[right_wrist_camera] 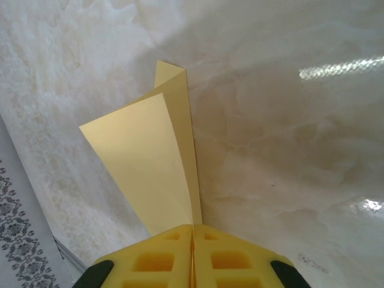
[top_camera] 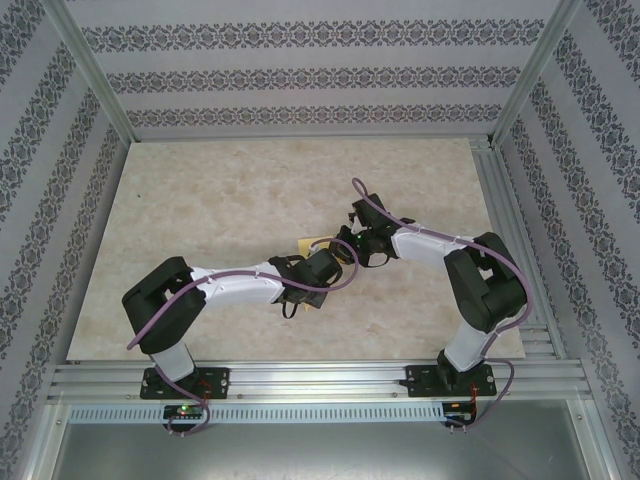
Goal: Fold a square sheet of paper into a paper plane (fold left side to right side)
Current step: Fold the wing for the fifth time at the center of the table.
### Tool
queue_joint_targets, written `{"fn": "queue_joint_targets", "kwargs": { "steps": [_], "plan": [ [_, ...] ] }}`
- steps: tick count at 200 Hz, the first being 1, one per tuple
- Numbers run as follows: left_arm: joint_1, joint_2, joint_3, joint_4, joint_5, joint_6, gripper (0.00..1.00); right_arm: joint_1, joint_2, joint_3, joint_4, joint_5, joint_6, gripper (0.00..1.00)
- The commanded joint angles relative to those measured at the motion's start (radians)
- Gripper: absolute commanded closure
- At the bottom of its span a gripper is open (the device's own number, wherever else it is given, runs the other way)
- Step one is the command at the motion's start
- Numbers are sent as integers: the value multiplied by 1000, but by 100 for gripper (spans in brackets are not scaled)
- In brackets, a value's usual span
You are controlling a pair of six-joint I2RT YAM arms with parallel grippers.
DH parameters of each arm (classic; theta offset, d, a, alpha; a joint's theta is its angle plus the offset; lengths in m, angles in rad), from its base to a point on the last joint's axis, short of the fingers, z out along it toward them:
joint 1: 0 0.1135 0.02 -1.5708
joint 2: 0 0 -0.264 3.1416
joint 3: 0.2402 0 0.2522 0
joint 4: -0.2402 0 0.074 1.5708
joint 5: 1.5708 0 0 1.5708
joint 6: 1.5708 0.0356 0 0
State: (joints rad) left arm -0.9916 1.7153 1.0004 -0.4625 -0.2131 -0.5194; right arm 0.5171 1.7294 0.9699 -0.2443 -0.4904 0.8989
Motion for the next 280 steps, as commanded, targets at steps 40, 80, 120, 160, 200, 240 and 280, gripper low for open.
{"fn": "queue_joint_targets", "kwargs": {
  "steps": [40,80,120,160,200,240,280],
  "plan": [
    [-16,-2,-14,-5,-25,-27,71,9,6,41,-63,35,-61,78],
    [-5,-8,-39,12,-17,-55,80,-24,-42,23,-85,55,-97,69],
    [38,-60,-109,84,41,-89,91,-77,-130,-27,-92,79,-137,55],
    [83,-139,-177,180,117,-116,95,-106,-165,-70,-98,84,-196,53],
    [102,-194,-189,270,233,-127,95,-113,-181,-112,-58,40,-261,52],
    [146,-188,-232,434,382,-198,96,-143,-230,-213,77,-54,-264,40],
    [208,-153,-308,596,490,-275,96,-113,-224,-257,159,-117,-249,42]
  ]
}}
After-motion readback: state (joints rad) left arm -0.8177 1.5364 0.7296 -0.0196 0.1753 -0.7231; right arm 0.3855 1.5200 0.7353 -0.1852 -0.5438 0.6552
